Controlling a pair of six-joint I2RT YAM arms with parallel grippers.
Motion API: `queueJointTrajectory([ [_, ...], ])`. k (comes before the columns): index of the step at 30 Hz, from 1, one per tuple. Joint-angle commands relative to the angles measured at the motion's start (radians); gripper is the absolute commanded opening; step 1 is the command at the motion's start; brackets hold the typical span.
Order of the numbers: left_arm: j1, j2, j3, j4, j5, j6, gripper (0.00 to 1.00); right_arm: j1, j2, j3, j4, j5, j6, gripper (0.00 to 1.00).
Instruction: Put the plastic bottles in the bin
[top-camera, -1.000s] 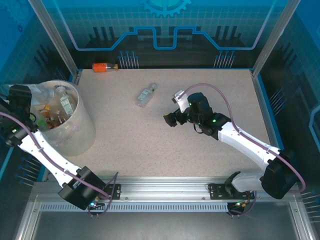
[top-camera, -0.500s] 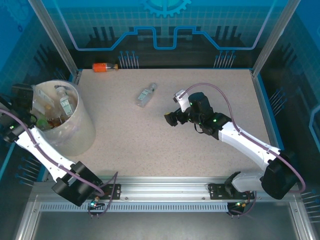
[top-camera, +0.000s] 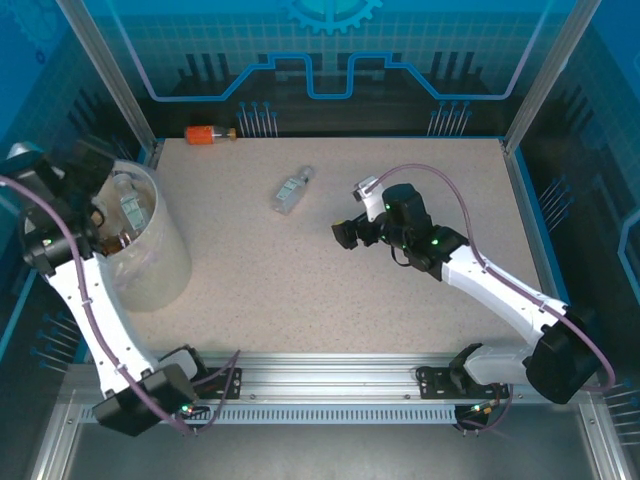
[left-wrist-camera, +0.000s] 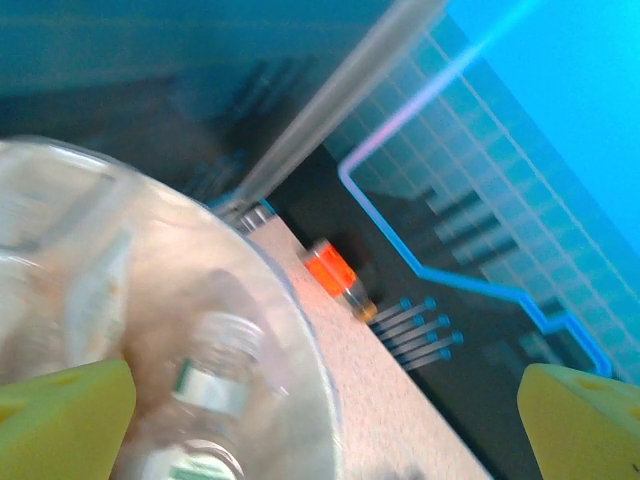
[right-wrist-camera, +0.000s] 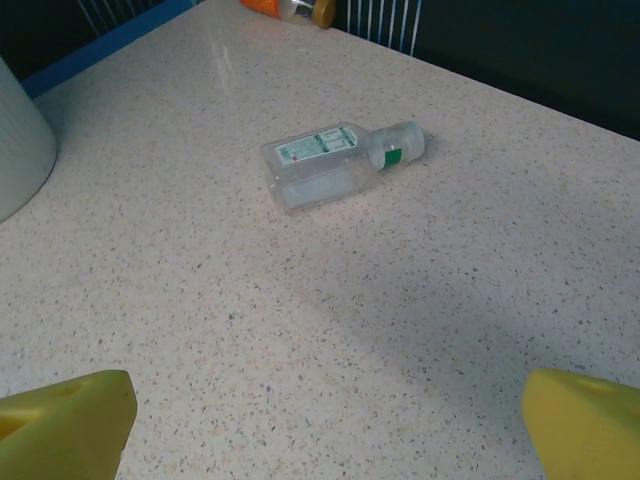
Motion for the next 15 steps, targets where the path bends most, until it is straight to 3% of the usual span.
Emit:
queueJointTrajectory([
  [1,-0.139,-0.032,0.033,-0.053,-0.149,0.076,0.99,-0.029,-0.038,-0.028,0.055,0.013,0.091,1.00],
  [10,-0.740,0.066,0.095,-0.063,-0.604,0.225,0.99,-0.096,-0.089,-0.084,0.112,0.020,0.322,1.00],
  [12,-0.839,0.116,0.109,-0.046,-0.673,0.262,0.99,-0.110,-0.105,-0.099,0.124,0.022,0.362,1.00],
  [15,-0.926,0.203,0.124,-0.014,-0.679,0.283,0.99,-0.128,-0.127,-0.109,0.125,0.024,0.393,1.00],
])
